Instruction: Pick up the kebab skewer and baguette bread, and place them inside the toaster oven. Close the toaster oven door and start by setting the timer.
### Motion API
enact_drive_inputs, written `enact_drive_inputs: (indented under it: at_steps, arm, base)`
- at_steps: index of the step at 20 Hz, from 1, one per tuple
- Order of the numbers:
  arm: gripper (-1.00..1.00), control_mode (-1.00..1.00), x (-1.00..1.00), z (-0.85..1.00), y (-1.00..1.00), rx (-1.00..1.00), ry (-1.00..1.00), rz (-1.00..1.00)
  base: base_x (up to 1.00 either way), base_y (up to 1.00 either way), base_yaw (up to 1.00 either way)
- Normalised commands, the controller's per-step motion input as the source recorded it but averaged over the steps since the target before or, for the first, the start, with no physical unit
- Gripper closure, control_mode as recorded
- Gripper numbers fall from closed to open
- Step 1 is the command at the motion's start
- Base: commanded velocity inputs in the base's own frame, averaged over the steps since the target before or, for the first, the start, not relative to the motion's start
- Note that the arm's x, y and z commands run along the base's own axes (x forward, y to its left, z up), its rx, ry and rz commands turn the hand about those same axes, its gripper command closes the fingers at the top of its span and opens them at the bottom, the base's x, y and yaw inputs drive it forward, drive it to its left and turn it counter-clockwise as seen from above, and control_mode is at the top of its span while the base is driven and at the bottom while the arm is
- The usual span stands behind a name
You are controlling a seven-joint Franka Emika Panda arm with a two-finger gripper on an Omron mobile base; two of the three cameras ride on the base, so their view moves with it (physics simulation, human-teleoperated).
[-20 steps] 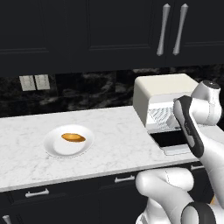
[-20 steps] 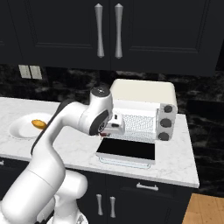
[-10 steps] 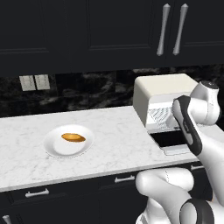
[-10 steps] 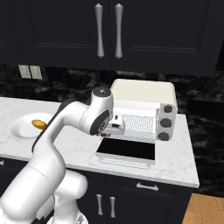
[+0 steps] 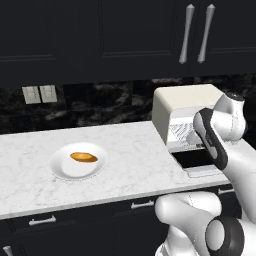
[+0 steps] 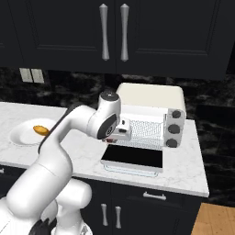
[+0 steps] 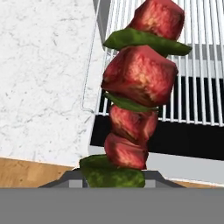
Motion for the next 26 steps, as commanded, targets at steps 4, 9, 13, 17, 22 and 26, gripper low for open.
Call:
enact_drive_inputs:
  at_steps: [4, 9, 13, 17, 22, 26]
  arm:
    - [1.0, -1.0, 0.19, -0.2, 0.0, 0.05, 0.06, 0.0]
    - [1.0, -1.0, 0.14, -0.14, 0.0, 0.04, 0.02, 0.01]
    - [1.0, -1.0, 0.13, -0.04, 0.0, 0.0, 0.0, 0.02]
    - [1.0, -1.0, 0.09, -0.09, 0.0, 0.0, 0.0, 0.02]
    - [1.0, -1.0, 0.05, -0.22, 0.0, 0.0, 0.0, 0.02]
    - [1.0, -1.0, 0.12, -0.15, 0.0, 0.0, 0.0, 0.02]
  base:
    - [0.0, 0.0, 0.0]
    - [0.0, 0.0, 0.0]
    - [0.0, 0.0, 0.0]
    - [0.0, 0.0, 0.0]
    - [0.0, 0.0, 0.0]
    - [0.0, 0.0, 0.0]
